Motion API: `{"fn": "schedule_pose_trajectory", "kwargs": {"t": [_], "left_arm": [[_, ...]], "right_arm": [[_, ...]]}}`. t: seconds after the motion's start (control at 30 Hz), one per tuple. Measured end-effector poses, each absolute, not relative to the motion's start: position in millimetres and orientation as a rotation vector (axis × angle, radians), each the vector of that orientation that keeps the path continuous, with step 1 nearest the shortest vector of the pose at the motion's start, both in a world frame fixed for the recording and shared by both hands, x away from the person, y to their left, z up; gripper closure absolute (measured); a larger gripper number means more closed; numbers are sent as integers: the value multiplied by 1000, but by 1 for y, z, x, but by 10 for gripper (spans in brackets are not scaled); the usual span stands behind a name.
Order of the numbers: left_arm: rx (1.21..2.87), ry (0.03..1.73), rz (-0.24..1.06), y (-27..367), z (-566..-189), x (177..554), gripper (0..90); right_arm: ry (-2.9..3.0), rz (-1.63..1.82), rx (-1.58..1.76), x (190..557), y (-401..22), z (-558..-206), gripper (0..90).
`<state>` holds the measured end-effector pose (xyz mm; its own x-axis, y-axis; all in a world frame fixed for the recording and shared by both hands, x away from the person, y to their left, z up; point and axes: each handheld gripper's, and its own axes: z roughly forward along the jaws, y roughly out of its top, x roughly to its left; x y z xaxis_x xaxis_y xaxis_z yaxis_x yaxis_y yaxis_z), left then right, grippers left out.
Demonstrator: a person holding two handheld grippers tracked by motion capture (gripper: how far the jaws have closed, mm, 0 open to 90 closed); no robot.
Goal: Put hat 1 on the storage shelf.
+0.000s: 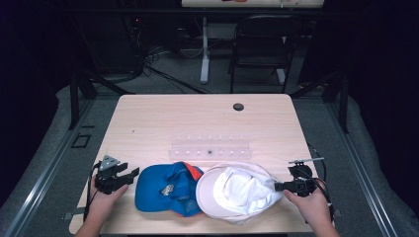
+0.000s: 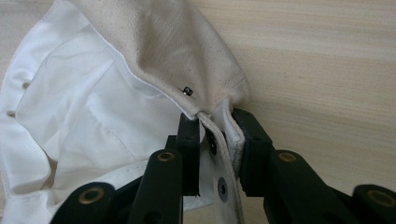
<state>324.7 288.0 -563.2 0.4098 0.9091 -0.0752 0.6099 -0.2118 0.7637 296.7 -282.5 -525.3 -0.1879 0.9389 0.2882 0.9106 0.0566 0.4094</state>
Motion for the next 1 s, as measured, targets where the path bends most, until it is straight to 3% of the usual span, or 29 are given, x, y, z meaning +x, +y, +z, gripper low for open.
{"fn": "schedule_pose_trajectory", "kwargs": {"t": [0.7,1.0], "left_arm": [[1923,1288,517,289,-562,324,447],[1927,1288,512,288,-564,324,447]], "right_arm": [[2390,306,1882,318,-246,-479,800],[2391,278,1892,325,-232,-462,806]]}}
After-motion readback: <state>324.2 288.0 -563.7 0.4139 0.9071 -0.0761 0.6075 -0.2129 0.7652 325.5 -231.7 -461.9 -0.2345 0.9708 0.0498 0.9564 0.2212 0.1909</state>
